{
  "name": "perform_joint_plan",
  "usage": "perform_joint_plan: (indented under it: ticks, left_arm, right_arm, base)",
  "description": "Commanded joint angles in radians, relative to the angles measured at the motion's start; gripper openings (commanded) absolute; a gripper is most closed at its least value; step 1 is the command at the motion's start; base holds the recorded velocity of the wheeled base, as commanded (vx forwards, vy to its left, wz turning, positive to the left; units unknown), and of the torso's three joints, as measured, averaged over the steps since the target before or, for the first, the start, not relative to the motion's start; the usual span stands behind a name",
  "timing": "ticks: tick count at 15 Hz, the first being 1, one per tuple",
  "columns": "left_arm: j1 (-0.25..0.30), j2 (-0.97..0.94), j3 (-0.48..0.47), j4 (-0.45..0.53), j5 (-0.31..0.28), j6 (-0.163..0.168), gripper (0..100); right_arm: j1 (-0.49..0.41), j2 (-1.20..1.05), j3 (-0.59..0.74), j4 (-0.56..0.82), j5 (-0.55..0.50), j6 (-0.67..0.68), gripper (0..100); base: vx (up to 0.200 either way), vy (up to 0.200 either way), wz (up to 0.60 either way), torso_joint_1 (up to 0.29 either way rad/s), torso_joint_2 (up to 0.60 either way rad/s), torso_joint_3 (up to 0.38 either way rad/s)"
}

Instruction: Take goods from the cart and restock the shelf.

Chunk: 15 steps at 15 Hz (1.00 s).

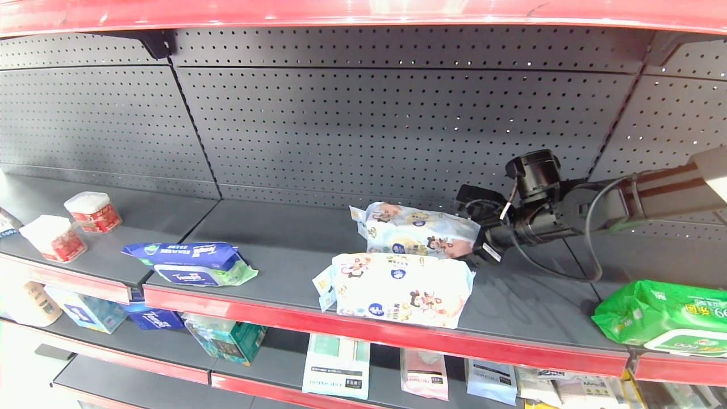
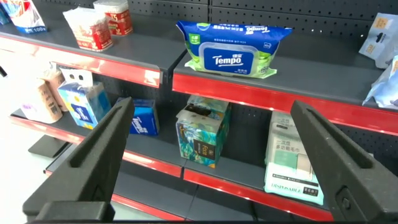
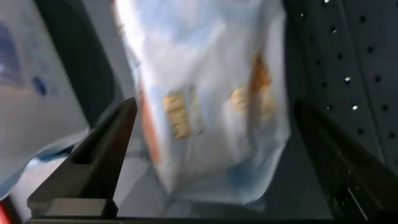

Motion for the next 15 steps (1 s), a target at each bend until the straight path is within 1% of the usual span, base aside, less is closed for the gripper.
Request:
perform_joint_plan:
  ticks: [1,4,11,14,15]
  left_arm:
    - [0.001,0.000,0.000,0.000,0.000,0.000,100]
    - [0.001,0.000,0.000,0.000,0.000,0.000,100]
    - [0.001,0.000,0.000,0.000,0.000,0.000,100]
    - [0.001,0.000,0.000,0.000,0.000,0.000,100]
    - [0.001,0.000,0.000,0.000,0.000,0.000,100]
  right_arm:
    - [-0.004,-0.031,0.042,0.000,0.005,0.000,100]
    - [-0.001,-0.029,0.035,0.000,0.008,0.002,100]
    - [0.001,0.031,-0.061,0.000,0.022,0.020,100]
    - [-0.001,0.045,-0.067,0.000,0.039,0.006,100]
    - [0.001,0.049,-0.071,0.000,0.049,0.006,0]
  base:
    - [0.000,0.000,0.00,0.000,0.00,0.000]
    - [0.000,0.000,0.00,0.000,0.00,0.000]
    - [0.000,0.000,0.00,0.000,0.00,0.000]
    - [0.000,0.000,0.00,0.000,0.00,0.000]
    - [0.000,0.000,0.00,0.000,0.00,0.000]
